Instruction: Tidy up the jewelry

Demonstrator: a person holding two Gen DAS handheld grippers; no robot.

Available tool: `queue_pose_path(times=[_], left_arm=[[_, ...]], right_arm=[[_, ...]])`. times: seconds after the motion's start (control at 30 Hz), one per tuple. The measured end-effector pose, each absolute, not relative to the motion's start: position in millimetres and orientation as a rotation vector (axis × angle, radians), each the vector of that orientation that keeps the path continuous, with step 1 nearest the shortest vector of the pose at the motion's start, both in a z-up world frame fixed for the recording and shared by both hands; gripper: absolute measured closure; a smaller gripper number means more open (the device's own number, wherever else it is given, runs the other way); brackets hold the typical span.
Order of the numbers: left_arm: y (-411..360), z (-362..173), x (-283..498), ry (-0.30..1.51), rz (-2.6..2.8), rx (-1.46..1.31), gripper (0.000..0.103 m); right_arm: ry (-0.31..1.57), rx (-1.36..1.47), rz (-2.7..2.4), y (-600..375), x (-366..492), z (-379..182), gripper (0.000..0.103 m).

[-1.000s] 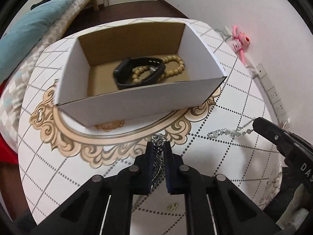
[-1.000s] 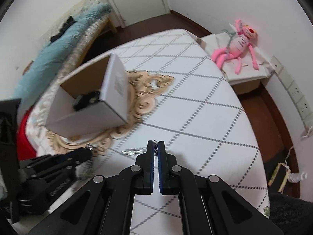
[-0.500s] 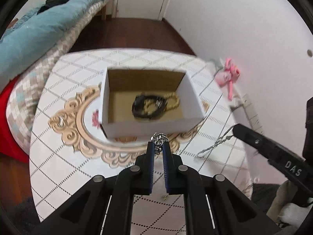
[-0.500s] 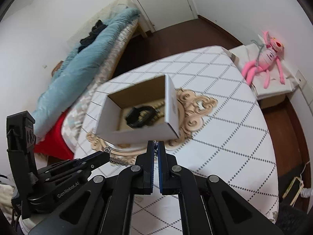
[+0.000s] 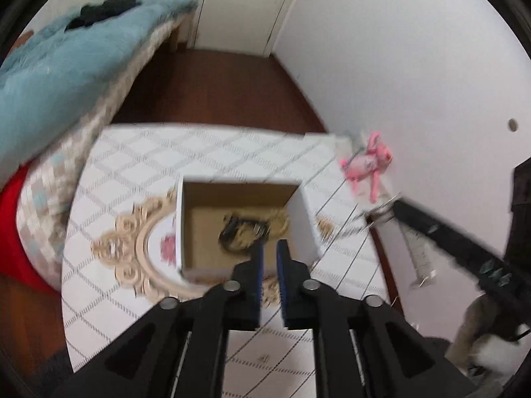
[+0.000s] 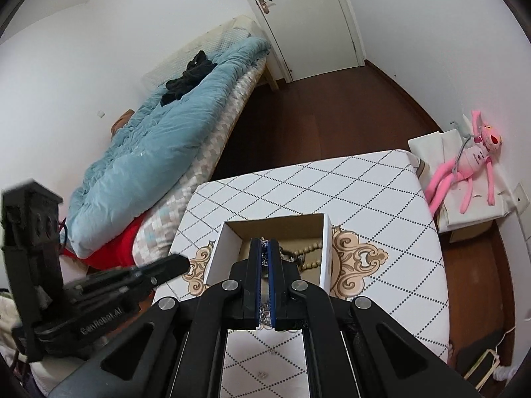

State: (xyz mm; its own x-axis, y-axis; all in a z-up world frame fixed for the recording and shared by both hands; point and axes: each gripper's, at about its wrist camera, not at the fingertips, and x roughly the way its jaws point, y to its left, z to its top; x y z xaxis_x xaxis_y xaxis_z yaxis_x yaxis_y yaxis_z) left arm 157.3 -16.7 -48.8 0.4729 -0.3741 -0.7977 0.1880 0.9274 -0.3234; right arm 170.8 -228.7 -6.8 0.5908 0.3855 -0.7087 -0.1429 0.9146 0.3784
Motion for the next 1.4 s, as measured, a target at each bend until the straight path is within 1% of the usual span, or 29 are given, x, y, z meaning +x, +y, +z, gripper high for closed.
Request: queue_pose_path(times=[0.03, 0.07, 0.1, 0.17, 0.23, 0.37, 0.57, 0.6, 0.7, 0.77, 0.8, 0.83, 0.87, 0.9, 1.1, 1.4], left_arm=[[-16, -62, 155, 1.05, -0.331, -0.196, 0.078], [-16, -73, 153, 1.066, -0.323, -0.194, 0.069], [-16, -87, 150, 1.09, -0.322, -0.199, 0.067], [-20, -112, 144, 1.131, -0.311, -0.192, 0.067], [-29, -127, 140, 1.134, -0.308, -0.152, 0.067], [-62, -157, 136, 1.163, -0.319, 0.027, 0.067], [-98, -185, 140, 1.191, -0.334, 0.21, 0.066], [-103, -187, 141, 1.183, -0.334, 0.234, 0.063], [-109, -188, 145, 1.175, -0.343, 0.245, 0.063], [-110, -188, 148, 1.173, -0.354, 0.226, 0.064], [-110, -188, 149, 1.169, -0.357, 0.227, 0.07], [-110, -187, 150, 1.162, -0.361, 0.23, 0.078], [-110, -186, 151, 1.158, -0.365, 0.225, 0.1], [-108, -187, 153, 1.166, -0.373, 0.209, 0.102], [-98, -182, 150, 1.176, -0.4, 0.115, 0.103], [-55, -132, 116, 1.119, -0.412, -0.078, 0.103]], right_arm=[[0.891, 0.3, 0.308, -230, 169, -10, 0.1], [0.899, 0.315, 0.303, -232, 166, -16, 0.1], [0.909, 0.333, 0.297, -235, 162, -24, 0.1], [0.924, 0.363, 0.277, -242, 153, -40, 0.1], [0.943, 0.393, 0.247, -250, 142, -59, 0.1], [0.991, 0.437, 0.192, -265, 128, -93, 0.1], [1.042, 0.461, 0.127, -284, 118, -129, 0.099], [1.048, 0.472, 0.119, -288, 117, -134, 0.099], [1.06, 0.479, 0.1, -294, 116, -143, 0.099], [1.07, 0.489, 0.096, -296, 117, -148, 0.099], [1.074, 0.494, 0.092, -298, 116, -150, 0.099], [1.078, 0.5, 0.091, -298, 116, -152, 0.099], [1.082, 0.508, 0.091, -299, 116, -154, 0.099], [1.084, 0.508, 0.089, -299, 116, -155, 0.099], [1.08, 0.517, 0.099, -297, 115, -152, 0.099], [1.034, 0.497, 0.174, -280, 112, -122, 0.1]])
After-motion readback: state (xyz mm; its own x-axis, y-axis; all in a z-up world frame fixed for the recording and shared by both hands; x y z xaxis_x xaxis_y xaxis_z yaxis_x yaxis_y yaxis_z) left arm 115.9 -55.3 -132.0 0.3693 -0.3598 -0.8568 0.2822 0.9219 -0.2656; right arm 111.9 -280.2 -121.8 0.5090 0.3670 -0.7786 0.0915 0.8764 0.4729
